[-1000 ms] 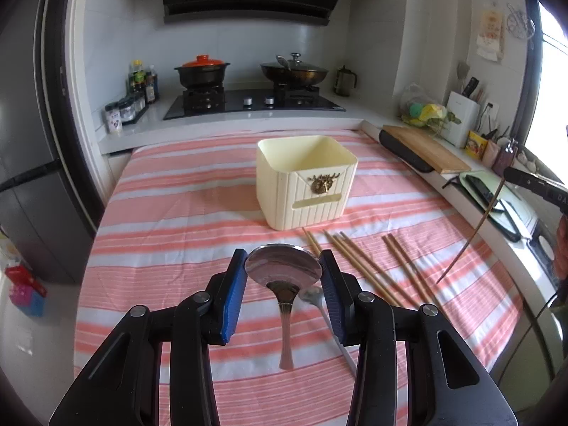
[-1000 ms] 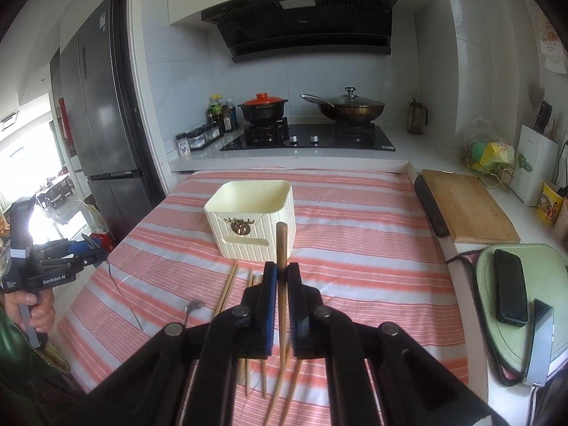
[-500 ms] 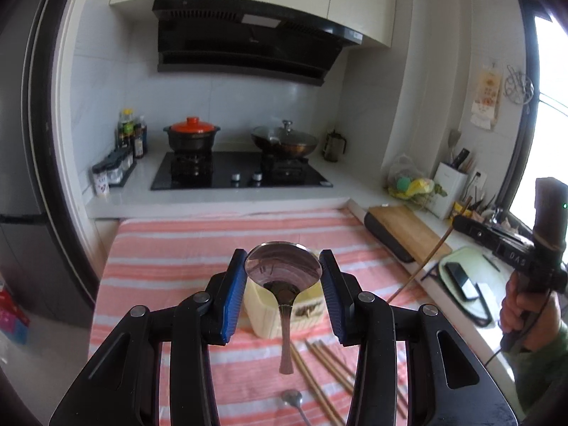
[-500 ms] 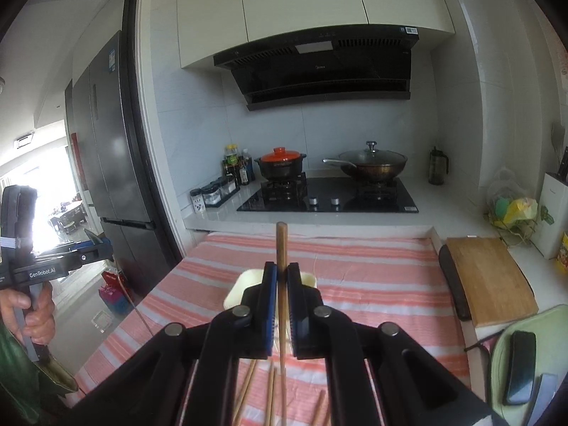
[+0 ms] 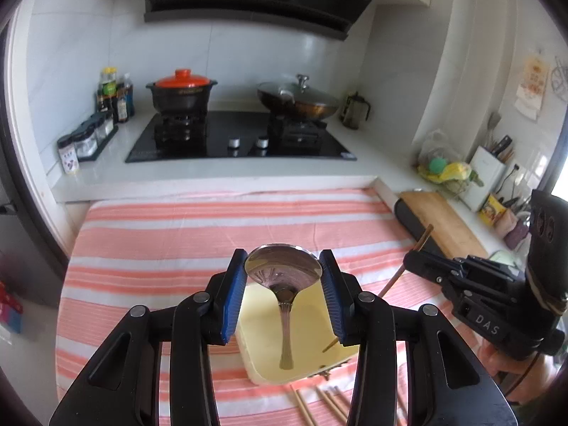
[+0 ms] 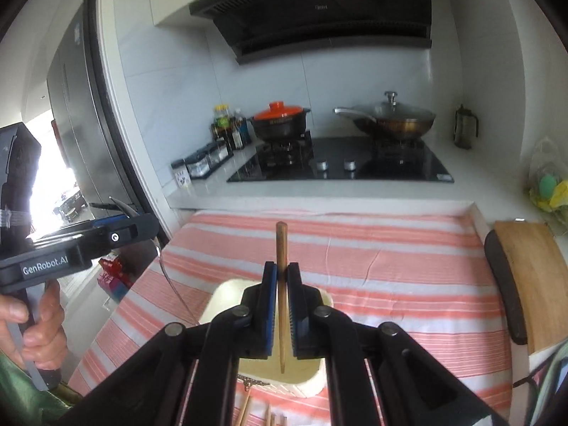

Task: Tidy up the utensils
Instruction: 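Lift the large spoon with the left tool while the right tool lifts a chopstick, then drop the spoon and chopstick into the cream caddy, opening both tools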

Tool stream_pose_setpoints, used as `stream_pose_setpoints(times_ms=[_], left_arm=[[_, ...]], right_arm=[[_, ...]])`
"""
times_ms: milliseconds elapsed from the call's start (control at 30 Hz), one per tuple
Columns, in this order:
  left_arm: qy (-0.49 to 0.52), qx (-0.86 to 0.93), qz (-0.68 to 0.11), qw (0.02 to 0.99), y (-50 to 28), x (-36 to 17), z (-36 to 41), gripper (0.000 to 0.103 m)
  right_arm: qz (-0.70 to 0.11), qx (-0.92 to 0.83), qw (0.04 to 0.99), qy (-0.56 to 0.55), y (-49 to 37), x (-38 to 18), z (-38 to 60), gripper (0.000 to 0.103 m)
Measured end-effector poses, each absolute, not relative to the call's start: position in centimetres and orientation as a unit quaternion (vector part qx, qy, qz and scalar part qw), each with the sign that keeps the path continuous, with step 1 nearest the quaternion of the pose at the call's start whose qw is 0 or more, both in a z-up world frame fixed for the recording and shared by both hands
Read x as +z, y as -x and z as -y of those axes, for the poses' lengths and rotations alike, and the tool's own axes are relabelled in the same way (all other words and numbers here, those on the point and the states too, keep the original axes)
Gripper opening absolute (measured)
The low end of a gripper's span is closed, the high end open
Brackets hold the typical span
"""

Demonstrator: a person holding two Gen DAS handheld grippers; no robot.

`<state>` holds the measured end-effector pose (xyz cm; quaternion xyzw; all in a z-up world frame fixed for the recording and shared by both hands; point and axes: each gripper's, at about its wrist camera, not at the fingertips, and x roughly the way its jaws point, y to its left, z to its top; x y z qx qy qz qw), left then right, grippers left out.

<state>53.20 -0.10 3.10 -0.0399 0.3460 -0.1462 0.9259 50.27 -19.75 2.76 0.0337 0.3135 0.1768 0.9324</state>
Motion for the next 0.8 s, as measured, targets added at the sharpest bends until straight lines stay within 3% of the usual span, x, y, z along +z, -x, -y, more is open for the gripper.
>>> stream_pose_setpoints(times_ms=[267, 333, 400, 433, 600, 800], left_arm=[[0.027, -0.097, -0.405, 0.909, -56.6, -3.6, 0.6, 0.044], [0.026, -0.089, -0.395, 0.914, -55.4, -2.8, 0.0, 0.061], [0.015, -0.092, -0.375, 0.922, -53.3, -1.2, -1.0, 0.078], [0.002, -0.087, -0.367, 0.926, -51.8, -0.3, -1.5, 0.086], [-0.054, -0.080, -0.356, 0.929, -42.2, 0.7, -5.2, 0.098], [-0.002, -0.082, -0.402, 0.912, -30.4, -5.9, -8.3, 0.099]], right_arm=[[-0.377, 0.164, 0.911, -0.030, -55.0, -2.1, 19.3, 0.008], [-0.382, 0.153, 0.911, -0.035, -55.3, -2.0, 19.4, 0.016], [-0.376, 0.149, 0.914, -0.047, -54.6, -1.0, 20.1, 0.038], [-0.366, 0.150, 0.917, -0.050, -53.8, -0.2, 20.6, 0.039], [-0.338, 0.162, 0.927, -0.014, -46.2, 2.5, 23.2, 0.043], [-0.314, 0.133, 0.939, 0.033, -33.7, 0.4, 27.6, 0.047]])
